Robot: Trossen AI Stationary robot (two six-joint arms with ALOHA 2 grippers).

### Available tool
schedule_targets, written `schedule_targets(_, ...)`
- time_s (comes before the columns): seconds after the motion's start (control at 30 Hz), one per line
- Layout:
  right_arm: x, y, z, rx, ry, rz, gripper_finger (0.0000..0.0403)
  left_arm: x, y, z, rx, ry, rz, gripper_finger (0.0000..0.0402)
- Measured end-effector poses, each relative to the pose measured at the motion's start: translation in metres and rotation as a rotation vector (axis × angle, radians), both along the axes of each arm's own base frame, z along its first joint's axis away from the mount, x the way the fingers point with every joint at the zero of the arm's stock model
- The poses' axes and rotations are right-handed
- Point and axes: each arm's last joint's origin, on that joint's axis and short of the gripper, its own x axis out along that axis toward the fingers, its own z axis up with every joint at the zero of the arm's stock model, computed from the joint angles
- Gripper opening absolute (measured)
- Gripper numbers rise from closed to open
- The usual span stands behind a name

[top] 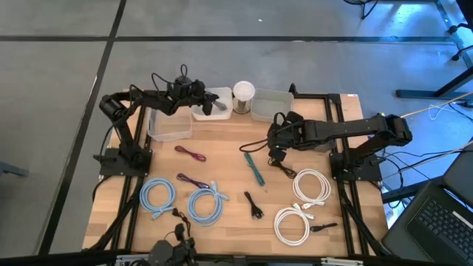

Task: Pick & Place USB Port
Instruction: Put the black and white USB cable into the white bin, then put the black USB cable into the gray bin

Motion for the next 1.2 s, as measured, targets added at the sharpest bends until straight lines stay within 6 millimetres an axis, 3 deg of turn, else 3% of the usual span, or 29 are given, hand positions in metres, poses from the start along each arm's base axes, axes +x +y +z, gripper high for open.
schedule_targets(0.27, 0.000, 0.000, 0.000, -0.001, -0.002, 0.002, 0.0155, 0.000, -0.001, -0.001, -0.066, -0.022, 0.003, 0.0027)
schedule_targets(0.7, 0.000, 0.000, 0.000, -0.001, -0.002, 0.002, 0.0155, 0.004, -0.004, 0.003, -0.053, -0.031, -0.029, 0.0196)
schedule_targets(1.0, 0.000, 0.000, 0.000, 0.000, 0.001, 0.002, 0.0155, 0.001, -0.012, 0.053, 0.049, -0.145, -0.108, 0.0229)
schedule_targets(1.2, 0.000, 0.000, 0.000, 0.004, 0.000, 0.002, 0.0155, -0.006, -0.043, 0.101, 0.122, -0.176, -0.186, 0.0226)
